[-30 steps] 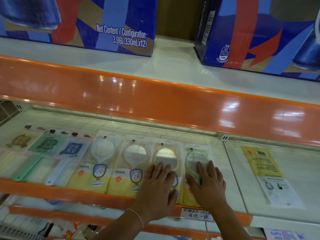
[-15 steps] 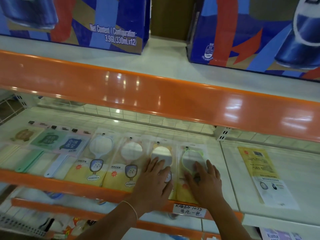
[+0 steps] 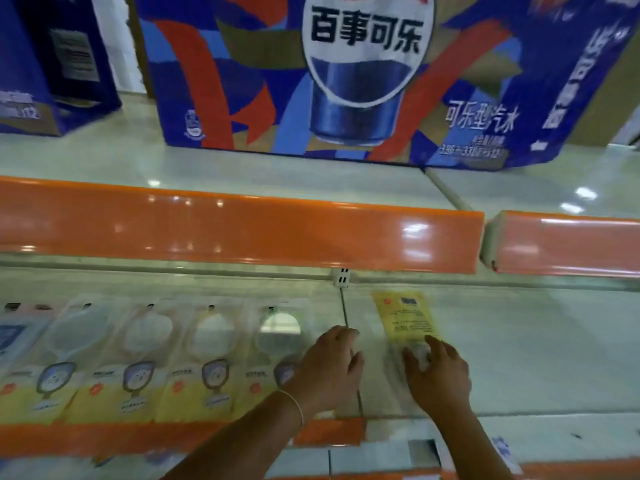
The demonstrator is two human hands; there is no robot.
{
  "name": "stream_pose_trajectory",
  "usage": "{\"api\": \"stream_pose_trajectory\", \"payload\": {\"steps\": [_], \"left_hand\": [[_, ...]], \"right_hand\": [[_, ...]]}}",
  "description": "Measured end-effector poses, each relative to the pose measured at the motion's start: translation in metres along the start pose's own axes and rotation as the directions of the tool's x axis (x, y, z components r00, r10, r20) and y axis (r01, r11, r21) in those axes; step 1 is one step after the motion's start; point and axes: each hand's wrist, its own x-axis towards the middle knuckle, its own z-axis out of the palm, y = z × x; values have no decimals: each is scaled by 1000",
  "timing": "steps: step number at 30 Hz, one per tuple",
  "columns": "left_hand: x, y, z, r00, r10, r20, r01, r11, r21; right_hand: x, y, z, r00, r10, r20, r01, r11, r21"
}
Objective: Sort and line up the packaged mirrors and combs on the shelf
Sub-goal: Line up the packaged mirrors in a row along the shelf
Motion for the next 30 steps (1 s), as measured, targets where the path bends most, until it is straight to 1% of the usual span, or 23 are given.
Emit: {"api": "stream_pose_trajectory", "payload": {"steps": [2, 4, 7, 9, 12, 14, 15, 17, 19, 21, 24, 25, 27, 28, 30], "left_hand": [[6, 14, 17, 1000, 12, 21, -12, 1000, -10], [10, 24, 33, 999, 1, 52, -1, 1000, -5], [11, 37, 48, 997, -11, 73, 9, 1000, 14], [11, 43, 54, 997, -13, 80, 12, 1000, 11], [8, 44, 56, 997, -27, 71, 27, 1000, 3], [6, 41, 53, 998, -42, 55, 42, 999, 13], [5, 39, 51, 997, -58, 48, 58, 998, 15], [2, 33, 46, 997, -77, 15, 77, 997, 16], [-1, 27, 41, 994, -108, -22, 108, 994, 2], [-5, 23, 36, 990, -131, -43, 128, 989, -67], [-10, 23, 24, 984, -153, -89, 139, 979, -151], [-12, 24, 18, 975, -206, -85, 184, 961, -208], [-15, 25, 7, 938, -343, -56, 299, 877, -377], [-16, 25, 1, 915, -400, -41, 341, 825, -450], [-17, 20, -9, 861, -507, -27, 405, 718, -566]], "right_hand": [[7, 18, -9, 997, 79, 15, -79, 997, -28], [12, 28, -13, 992, 119, 45, -117, 993, -34], [17, 32, -15, 992, 94, 82, -89, 994, -66], [22, 31, -20, 989, 54, 137, -49, 998, -37], [27, 31, -25, 972, 7, 233, -47, 985, 166], [30, 32, -24, 960, -23, 278, -54, 962, 266], [31, 32, -24, 957, -21, 288, -80, 939, 334], [31, 30, -22, 961, -4, 276, -143, 847, 511], [27, 24, -24, 971, -19, 237, -137, 770, 623], [21, 16, -25, 972, -53, 230, -124, 713, 690], [10, 1, -26, 956, -132, 262, -119, 642, 758], [5, -6, -27, 948, -155, 278, -122, 628, 768], [-3, -18, -26, 930, -185, 318, -148, 603, 784], [-8, -24, -26, 919, -207, 336, -158, 588, 794], [-19, -37, -25, 894, -273, 356, -137, 590, 796]]}}
